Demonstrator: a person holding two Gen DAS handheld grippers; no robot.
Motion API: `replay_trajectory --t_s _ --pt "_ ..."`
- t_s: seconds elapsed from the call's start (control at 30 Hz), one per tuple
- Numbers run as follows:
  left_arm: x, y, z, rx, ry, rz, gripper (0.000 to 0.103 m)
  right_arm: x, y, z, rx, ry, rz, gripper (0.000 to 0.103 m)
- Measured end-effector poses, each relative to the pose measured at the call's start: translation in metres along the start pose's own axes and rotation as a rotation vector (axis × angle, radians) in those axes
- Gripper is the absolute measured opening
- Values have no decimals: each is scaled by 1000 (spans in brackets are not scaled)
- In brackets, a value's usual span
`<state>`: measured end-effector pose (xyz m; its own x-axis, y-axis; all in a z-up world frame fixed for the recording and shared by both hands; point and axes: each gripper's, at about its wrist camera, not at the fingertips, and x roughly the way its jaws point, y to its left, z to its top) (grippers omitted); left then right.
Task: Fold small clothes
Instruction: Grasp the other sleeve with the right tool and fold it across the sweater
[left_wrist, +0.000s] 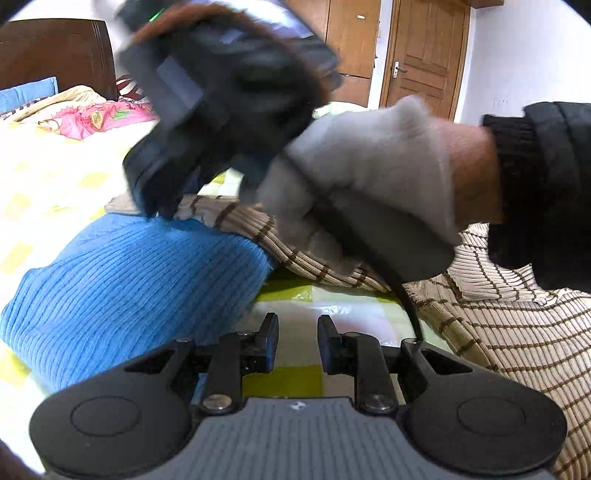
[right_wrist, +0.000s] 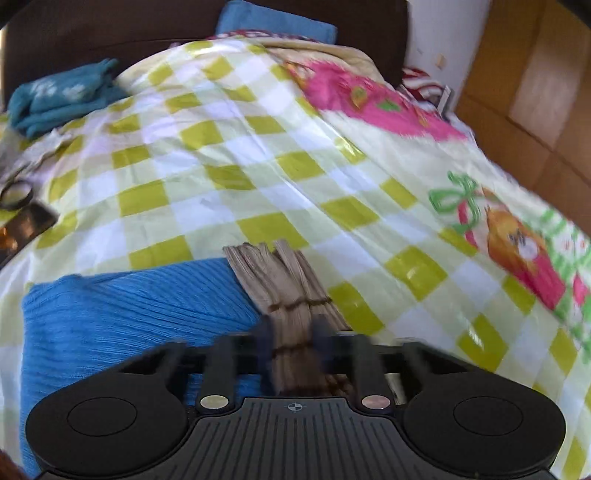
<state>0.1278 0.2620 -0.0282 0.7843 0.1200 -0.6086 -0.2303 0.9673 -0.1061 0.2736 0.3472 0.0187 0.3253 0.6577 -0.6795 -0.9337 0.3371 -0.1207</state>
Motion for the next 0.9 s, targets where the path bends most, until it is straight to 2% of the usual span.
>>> replay_trajectory --t_s 0.13,0.23,0.37,0.47,0.53,0.63,0.7,0.73,0.8,0.87,0.9 --pt "-2 -11 8 23 -14 -10 38 -67 -47 -6 189 -119 29 10" --pt "-3 -26 23 53 -45 -34 40 -134 -104 -29 405 -224 27 9" --pt "-3 -66 42 113 -98 -112 43 -229 -170 -100 677 -353 -29 9" --pt "2 -101 49 175 -117 -174 45 -282 -195 -176 817 -367 -105 9" --pt "13 -128 49 217 -101 -210 48 -298 -204 -229 903 -340 -172 9" --pt "32 -171 39 313 -37 -239 49 -295 -218 -309 1015 -251 -281 10" --pt "43 -195 29 390 18 -251 49 -285 -229 -354 1114 -204 -293 11" --pt "48 -206 23 432 46 -256 49 -281 -233 -372 1176 -200 -261 14" --pt "50 -221 12 511 89 -253 49 -278 -233 -388 1231 -244 -207 15" --pt "45 -229 5 562 98 -251 49 -281 -232 -390 1230 -280 -199 19" --pt "41 -231 3 579 96 -250 50 -282 -232 -389 1226 -293 -199 24"
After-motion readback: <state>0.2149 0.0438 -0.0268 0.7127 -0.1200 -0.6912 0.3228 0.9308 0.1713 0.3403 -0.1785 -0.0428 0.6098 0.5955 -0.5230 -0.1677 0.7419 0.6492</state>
